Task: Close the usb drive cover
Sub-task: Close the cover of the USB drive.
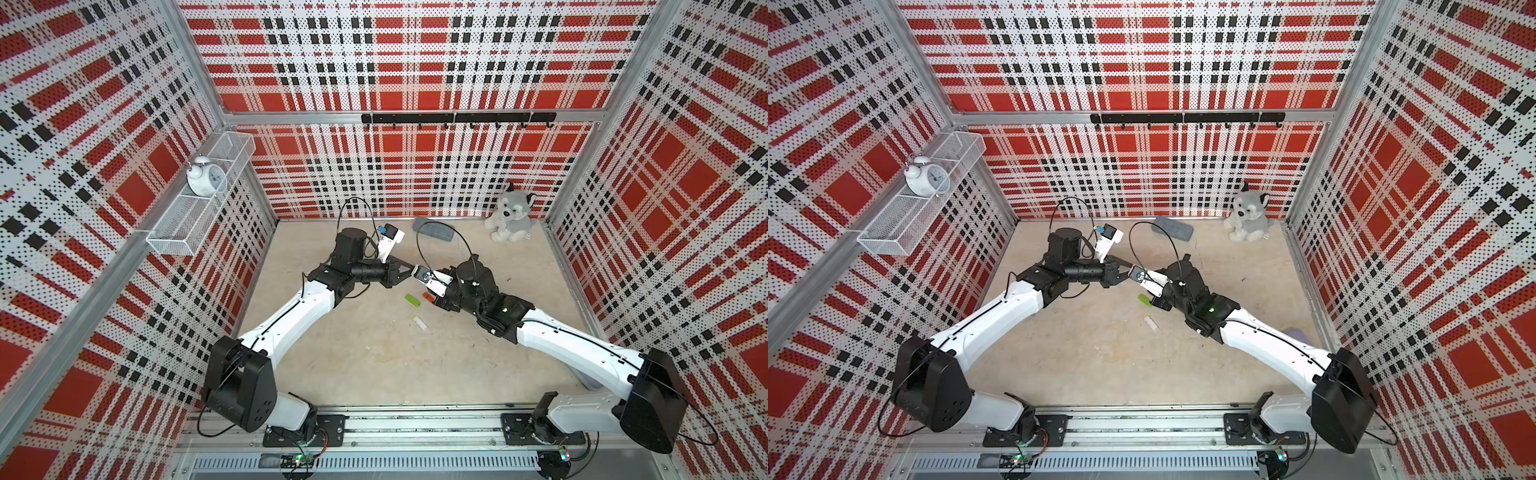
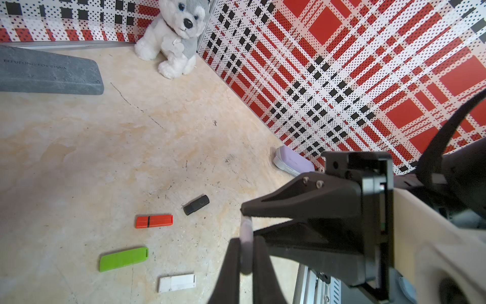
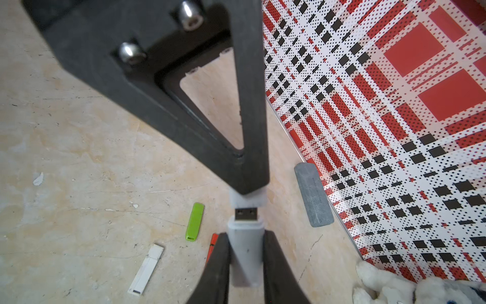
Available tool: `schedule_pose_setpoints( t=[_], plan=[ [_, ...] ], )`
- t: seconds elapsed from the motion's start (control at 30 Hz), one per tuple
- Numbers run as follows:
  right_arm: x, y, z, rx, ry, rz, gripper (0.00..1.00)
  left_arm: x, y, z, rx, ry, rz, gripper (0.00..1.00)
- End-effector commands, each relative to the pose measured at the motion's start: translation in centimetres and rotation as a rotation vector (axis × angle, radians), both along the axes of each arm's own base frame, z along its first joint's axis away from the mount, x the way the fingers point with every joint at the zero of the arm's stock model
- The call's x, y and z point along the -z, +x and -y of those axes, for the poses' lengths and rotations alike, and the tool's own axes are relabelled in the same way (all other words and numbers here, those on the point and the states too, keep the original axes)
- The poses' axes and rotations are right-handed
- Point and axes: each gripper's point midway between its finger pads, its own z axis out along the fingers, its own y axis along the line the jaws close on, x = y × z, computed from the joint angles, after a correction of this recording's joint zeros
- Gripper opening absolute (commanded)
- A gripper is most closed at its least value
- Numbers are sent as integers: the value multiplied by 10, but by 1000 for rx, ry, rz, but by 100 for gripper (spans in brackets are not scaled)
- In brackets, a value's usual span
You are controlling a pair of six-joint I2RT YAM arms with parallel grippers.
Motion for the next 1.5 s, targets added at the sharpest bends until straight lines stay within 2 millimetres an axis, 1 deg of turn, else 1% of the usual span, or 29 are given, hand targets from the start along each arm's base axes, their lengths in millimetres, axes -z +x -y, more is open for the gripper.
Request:
schedule_pose_setpoints(
  t=[0.0,0.2,0.3,0.43,0.57,0.83,0.93,1.13,1.4,1.47],
  plan=[
    [-19,-5,-8,-27,38,50,13,-3,1,4,14,-5,6,0],
    [-25,-3,-7,-7,34,81,12,0,2,3,5,7,1,0],
    [-30,-5,-10,-18,52,85,12,0,4,2,-9,14,4,0],
    [-30,-7,-16,-42,61,66,12,-2,6,2,-20,16,16,0],
    [-31,-7,-18,-46,75,67,12,-2,3,4,5,6,8,0],
    [-49,-9,-20,-65,114,114,11,10,-12,11,98,8,-34,0],
    [-52,-10,-22,-80,112,120,10,13,-8,9,74,39,-26,0],
    [-64,-16,-31,-129,165,117,10,13,-11,17,95,34,-32,0],
    [-72,-16,-30,-118,209,132,10,14,-13,20,107,18,-52,0],
    [-69,-16,-29,-116,199,133,10,13,-13,20,110,16,-49,1]
  ],
)
